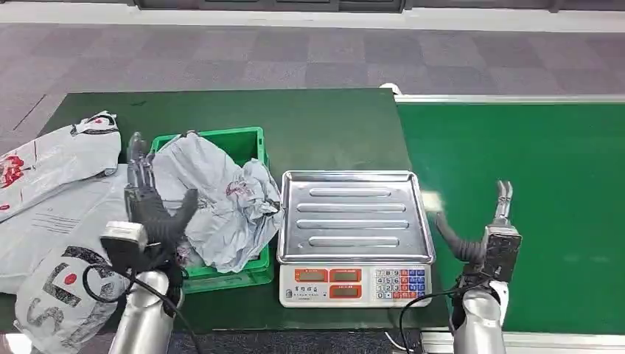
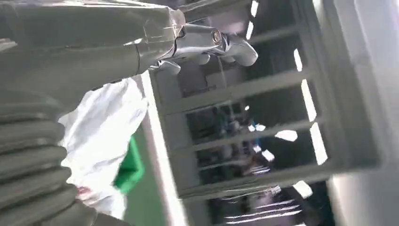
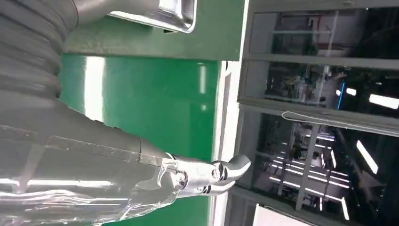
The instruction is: Moved the parcel from conveyor to table for the left to box.
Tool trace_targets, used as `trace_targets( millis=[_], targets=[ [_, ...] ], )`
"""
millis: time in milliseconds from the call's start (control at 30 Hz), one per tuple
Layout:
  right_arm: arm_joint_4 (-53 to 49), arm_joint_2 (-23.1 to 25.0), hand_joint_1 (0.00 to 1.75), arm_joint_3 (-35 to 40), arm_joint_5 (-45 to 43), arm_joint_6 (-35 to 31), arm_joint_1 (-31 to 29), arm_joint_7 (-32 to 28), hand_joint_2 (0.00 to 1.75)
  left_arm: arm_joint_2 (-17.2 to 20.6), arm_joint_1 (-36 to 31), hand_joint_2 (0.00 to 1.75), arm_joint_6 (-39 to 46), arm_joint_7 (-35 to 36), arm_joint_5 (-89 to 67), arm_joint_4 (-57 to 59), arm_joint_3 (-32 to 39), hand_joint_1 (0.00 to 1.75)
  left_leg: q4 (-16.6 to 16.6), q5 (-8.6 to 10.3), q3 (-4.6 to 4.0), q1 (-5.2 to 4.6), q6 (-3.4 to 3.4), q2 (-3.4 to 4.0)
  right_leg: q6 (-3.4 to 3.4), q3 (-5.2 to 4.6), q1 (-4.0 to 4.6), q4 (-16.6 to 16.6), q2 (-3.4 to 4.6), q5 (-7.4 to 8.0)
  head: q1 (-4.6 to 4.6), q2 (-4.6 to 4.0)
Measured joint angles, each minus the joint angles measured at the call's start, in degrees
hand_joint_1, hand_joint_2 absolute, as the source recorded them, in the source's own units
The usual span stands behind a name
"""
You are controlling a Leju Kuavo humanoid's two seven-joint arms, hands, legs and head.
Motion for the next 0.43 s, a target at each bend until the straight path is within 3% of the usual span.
trace_targets(
  millis=[100, 167, 300, 433],
  targets=[
    [0.31, -0.26, 0.0, 1.53, -1.03, -0.57, -0.63, 0.0, 1.75, 0.0, 0.27, 1.75, -17.68, -0.11, 9.39, -0.83, 0.74, 0.0, 0.0, 0.0, -0.02, 0.0, 0.0, -0.04, 0.0, -0.01, 0.0, 0.0, -0.04, 0.0, 0.0, 0.02],
    [0.85, -0.57, 0.0, 2.91, -1.24, -1.01, -1.41, 0.0, 1.75, 0.02, -0.04, 1.75, -25.97, -0.11, 6.13, 0.07, 0.61, 0.0, 0.01, 0.0, 0.02, -0.02, 0.0, 0.01, 0.0, -0.05, -0.02, 0.0, 0.0, 0.0, 0.0, 0.02],
    [1.29, -0.66, 0.0, 4.59, -2.21, -3.78, -2.11, 0.0, 1.75, -0.68, -2.76, 1.75, -26.04, -0.04, 2.39, 6.81, -3.48, 0.0, 0.02, 0.02, 0.0, -0.02, 0.02, -0.01, 0.02, -0.02, -0.02, -0.01, -0.03, 0.04, 0.0, 0.02],
    [1.7, -0.66, 0.0, 5.14, -0.89, -4.46, -2.23, -0.02, 1.75, -0.83, -5.24, 1.75, -20.97, -0.07, 0.68, 11.3, -8.0, 0.0, 0.03, 0.02, 0.01, -0.02, 0.02, 0.03, 0.01, -0.03, -0.02, -0.01, 0.02, 0.07, 0.0, 0.02]
  ],
)
